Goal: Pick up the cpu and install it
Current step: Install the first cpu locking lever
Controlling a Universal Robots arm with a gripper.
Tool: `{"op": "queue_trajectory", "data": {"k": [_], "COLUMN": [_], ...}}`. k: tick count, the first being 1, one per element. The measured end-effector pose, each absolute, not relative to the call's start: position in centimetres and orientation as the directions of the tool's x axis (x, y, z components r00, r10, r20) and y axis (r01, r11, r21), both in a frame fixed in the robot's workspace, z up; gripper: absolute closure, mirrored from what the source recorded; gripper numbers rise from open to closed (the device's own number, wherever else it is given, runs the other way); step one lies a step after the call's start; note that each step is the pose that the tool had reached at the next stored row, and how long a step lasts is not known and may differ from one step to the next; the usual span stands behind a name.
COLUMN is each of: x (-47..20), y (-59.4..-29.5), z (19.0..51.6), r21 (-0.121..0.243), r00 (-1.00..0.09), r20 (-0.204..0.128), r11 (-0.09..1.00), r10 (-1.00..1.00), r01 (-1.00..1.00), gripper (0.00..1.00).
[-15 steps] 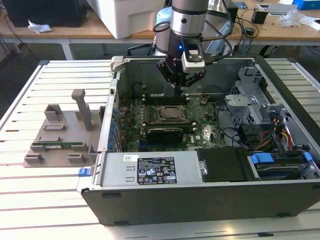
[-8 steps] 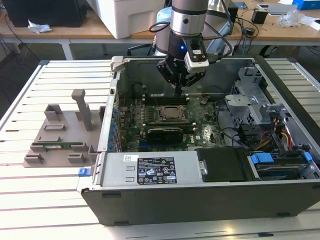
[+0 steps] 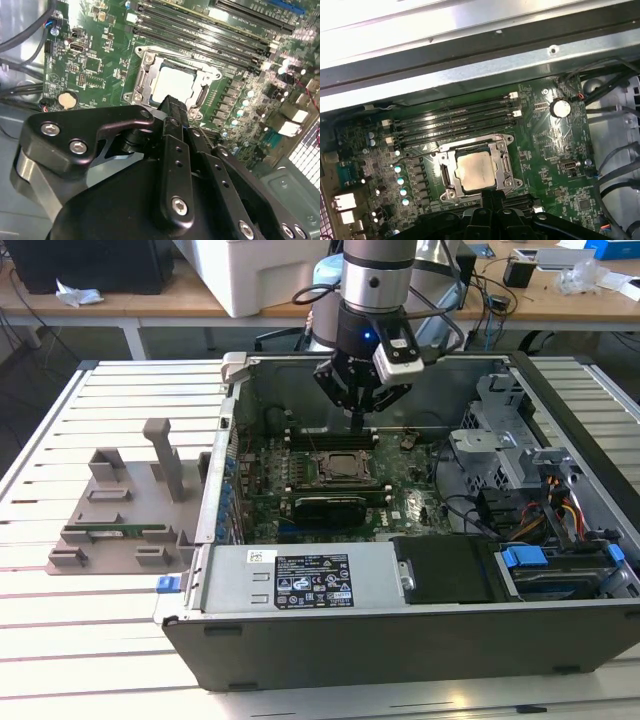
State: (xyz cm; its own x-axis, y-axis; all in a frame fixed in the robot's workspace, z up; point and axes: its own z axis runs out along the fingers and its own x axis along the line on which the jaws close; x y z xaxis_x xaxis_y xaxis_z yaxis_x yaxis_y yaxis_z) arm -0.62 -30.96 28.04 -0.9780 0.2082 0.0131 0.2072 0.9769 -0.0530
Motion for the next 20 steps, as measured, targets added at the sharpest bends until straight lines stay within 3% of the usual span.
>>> {"op": "queue_trajectory", "data": {"k": [20], "x": [-0.62], "y": [-30.96], "z": [28.04], "r21": [-0.053], "r00": [-1.000], "r20": [0.013], "r11": [0.999], "r10": [-0.005], "r01": [-0.005], "gripper": [0.89]}}
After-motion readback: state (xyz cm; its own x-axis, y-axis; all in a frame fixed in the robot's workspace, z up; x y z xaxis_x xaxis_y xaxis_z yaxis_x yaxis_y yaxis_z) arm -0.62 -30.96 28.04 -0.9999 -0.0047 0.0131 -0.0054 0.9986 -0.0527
